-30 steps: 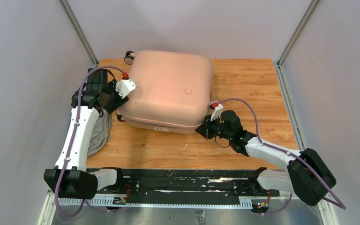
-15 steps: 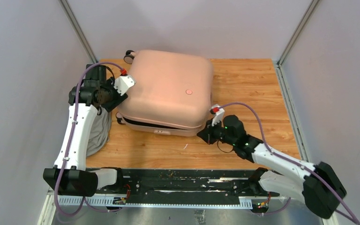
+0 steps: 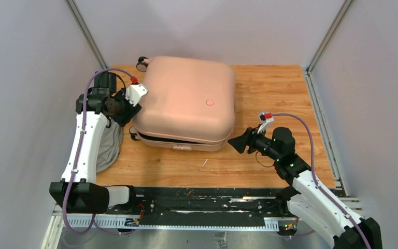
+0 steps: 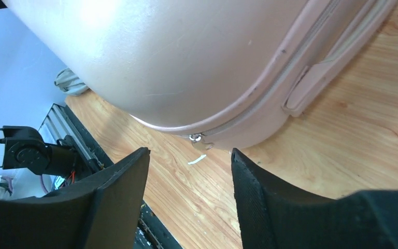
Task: Pack the luggage
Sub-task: Zip the luggage at the center of the board.
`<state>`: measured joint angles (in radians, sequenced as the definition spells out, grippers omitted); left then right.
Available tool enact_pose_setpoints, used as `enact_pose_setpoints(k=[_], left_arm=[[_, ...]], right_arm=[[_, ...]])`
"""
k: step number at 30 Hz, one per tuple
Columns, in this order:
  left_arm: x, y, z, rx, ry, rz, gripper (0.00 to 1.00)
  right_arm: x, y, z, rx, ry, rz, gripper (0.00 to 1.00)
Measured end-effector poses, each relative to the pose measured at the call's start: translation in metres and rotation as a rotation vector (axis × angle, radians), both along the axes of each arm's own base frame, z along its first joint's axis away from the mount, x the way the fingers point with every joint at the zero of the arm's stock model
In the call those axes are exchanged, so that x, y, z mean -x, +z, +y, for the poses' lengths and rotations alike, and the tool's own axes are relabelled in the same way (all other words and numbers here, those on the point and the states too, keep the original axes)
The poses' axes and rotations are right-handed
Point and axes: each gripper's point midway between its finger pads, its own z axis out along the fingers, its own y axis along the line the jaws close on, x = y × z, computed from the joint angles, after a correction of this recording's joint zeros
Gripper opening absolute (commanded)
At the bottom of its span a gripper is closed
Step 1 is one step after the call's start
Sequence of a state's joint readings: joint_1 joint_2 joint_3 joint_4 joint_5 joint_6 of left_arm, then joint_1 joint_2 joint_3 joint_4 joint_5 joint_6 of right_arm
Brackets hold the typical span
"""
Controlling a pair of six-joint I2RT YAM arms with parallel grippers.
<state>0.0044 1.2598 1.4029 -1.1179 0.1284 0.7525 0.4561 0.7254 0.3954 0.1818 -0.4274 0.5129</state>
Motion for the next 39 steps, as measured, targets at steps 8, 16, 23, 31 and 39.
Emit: enact_pose_setpoints(k=[8,16,23,31,39], left_arm=[[0.001,0.002,-0.002,0.014,0.010,0.001,0.00],[0.000,0.009,-0.001,0.015,0.018,-0.032,0.00],[-0.001,0.018,0.004,-0.017,0.025,-0.102,0.00],[0.021,-0.003,-0.024,0.051,-0.045,-0.010,0.00],[0.021,-0.002,-0.026,0.055,-0.050,-0.003,0.00]], right_arm=[[-0.003,-0.028,0.002,0.047,0.024,0.099,0.62],[-0.020,-0.030,0.032,-0.009,0.136,0.173,0.62],[-0.066,-0.014,0.048,0.015,0.151,0.162,0.62],[-0.083,0.008,0.039,0.060,0.126,-0.008,0.61],[-0.095,-0.004,0.020,0.169,0.072,-0.097,0.58]])
